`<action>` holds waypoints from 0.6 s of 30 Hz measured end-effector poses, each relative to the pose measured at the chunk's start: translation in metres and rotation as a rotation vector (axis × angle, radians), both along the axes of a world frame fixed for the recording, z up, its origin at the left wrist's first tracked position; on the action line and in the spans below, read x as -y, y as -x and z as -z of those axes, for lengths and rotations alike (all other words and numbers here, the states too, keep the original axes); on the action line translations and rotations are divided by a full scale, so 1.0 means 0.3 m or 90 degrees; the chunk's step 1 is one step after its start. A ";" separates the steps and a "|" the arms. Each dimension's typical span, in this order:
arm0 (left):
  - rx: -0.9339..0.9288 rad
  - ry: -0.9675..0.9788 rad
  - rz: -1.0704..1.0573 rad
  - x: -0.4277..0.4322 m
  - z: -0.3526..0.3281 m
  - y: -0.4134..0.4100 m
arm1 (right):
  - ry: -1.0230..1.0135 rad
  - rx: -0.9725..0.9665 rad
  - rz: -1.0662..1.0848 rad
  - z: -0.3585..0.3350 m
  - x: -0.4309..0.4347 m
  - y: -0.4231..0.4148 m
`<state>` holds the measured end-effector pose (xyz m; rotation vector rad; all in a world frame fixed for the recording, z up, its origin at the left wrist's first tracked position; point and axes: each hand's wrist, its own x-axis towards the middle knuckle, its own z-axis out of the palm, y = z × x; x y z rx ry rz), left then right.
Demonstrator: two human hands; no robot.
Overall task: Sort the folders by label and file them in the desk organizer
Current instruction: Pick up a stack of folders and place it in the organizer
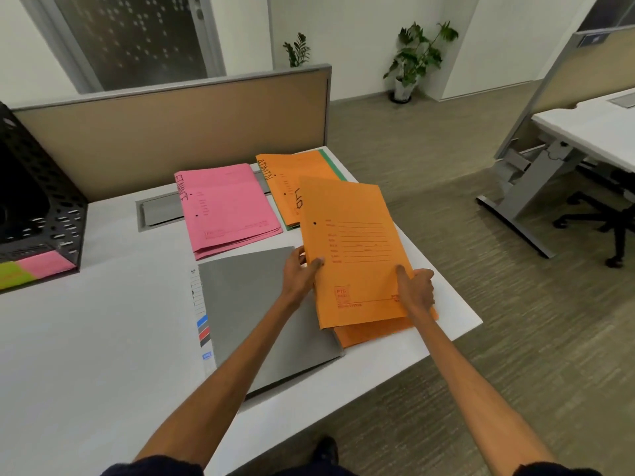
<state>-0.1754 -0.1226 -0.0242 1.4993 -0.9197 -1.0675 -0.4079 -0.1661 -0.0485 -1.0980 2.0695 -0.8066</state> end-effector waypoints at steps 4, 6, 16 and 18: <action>-0.013 0.038 -0.037 -0.052 -0.033 -0.118 | 0.046 0.026 -0.042 -0.050 -0.011 -0.132; -0.017 0.054 -0.049 -0.084 -0.046 -0.191 | 0.056 0.030 -0.054 -0.078 -0.015 -0.215; 0.032 0.090 -0.161 -0.298 -0.087 -0.605 | 0.054 0.061 -0.169 -0.115 -0.152 -0.687; 0.039 0.085 -0.193 -0.360 -0.088 -0.687 | 0.063 0.075 -0.208 -0.113 -0.196 -0.782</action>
